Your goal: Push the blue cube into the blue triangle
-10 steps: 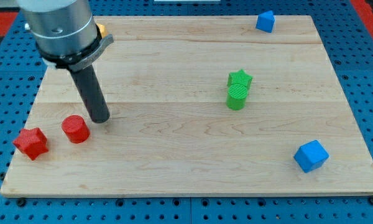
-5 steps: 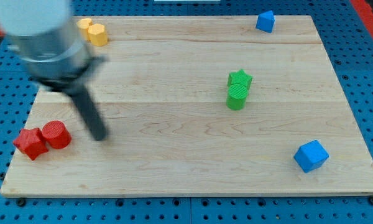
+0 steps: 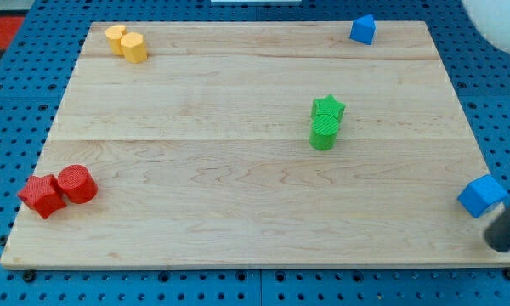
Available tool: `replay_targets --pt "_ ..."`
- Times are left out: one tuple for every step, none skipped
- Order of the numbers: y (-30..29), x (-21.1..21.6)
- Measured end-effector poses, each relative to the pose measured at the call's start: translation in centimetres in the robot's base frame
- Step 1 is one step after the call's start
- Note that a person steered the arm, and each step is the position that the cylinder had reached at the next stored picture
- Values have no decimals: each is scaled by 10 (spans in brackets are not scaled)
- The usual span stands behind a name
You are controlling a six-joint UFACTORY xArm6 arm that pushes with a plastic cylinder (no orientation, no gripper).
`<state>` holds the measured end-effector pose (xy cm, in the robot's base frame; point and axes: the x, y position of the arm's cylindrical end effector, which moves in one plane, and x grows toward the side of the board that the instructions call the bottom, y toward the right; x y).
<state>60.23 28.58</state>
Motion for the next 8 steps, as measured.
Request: replay_targets --pt "10 -29" --pt "-44 -70" --pt "-62 -119" --pt "-85 -164" --pt "-99 -172" --pt "-76 -151" --pt "-89 -198" --pt "-120 -242"
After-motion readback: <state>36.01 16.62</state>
